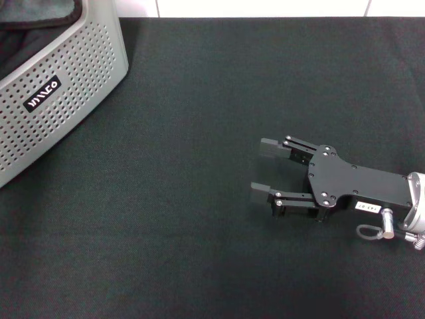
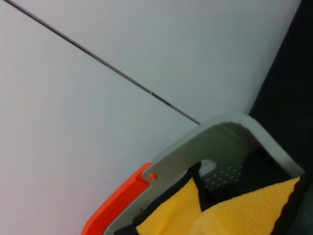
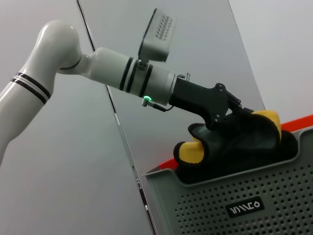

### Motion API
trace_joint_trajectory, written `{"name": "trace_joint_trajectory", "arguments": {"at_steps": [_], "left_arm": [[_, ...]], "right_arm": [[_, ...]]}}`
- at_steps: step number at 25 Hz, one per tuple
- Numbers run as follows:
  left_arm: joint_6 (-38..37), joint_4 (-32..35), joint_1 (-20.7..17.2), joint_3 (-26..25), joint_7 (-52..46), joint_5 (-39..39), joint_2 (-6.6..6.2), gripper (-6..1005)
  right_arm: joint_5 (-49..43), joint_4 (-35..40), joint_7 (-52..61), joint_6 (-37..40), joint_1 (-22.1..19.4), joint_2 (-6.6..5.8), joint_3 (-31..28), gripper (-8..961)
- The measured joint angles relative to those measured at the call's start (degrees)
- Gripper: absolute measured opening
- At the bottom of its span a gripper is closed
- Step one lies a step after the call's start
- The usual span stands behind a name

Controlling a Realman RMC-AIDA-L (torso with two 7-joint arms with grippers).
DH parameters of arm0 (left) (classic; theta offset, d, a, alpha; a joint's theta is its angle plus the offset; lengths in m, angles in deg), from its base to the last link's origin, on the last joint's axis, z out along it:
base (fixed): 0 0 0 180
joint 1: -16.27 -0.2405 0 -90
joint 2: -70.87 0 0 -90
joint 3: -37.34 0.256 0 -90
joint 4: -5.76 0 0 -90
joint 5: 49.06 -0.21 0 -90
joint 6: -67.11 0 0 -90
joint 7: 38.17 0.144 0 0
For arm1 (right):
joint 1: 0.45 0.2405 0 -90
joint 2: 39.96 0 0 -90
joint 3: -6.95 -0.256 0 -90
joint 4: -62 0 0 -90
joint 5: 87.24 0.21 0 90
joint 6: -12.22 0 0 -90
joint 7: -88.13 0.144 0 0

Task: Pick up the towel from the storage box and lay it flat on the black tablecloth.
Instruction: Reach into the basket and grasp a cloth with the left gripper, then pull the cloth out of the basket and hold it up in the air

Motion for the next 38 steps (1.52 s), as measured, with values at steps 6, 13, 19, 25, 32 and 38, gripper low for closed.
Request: {"name": "trace_joint_trajectory", "arguments": {"at_steps": [6, 13, 19, 25, 32, 38], "left_arm": [[-1.77, 4.42, -0.06, -4.43, -2.97, 12.32, -0.08, 116], [-3.16, 10.82, -0.08, -10.12, -9.92, 37.38, -0.55, 28], [-3.6, 10.73, -0.04, -12.84, -12.39, 51.64, -0.91, 15], [-3.92, 10.58, -0.6, -7.11, -12.51, 50.32, -0.38, 15], [-3.7, 10.38, -1.54, 1.32, -13.2, 44.93, -0.12, 15], [-3.11, 10.32, -2.16, 4.83, -14.66, 43.57, 0.02, 16]], "right_arm": [[0.23, 0.11, -1.89, 0.69, -0.46, 0.0, -1.06, 880], [0.1, 1.94, -10.56, 1.59, -1.78, 0.01, -6.24, 879], [0.2, 8.52, -21.25, 1.11, -3.94, 1.58, -8.26, 875], [1.43, 19.45, -32.7, -2.09, -11.99, 1.82, -8.67, 871], [5.56, 24.19, -44.06, -3.8, -16.01, 1.84, -4.04, 871], [15.26, 27.5, -55.97, -11.62, -14.89, 1.84, -0.98, 870]]}}
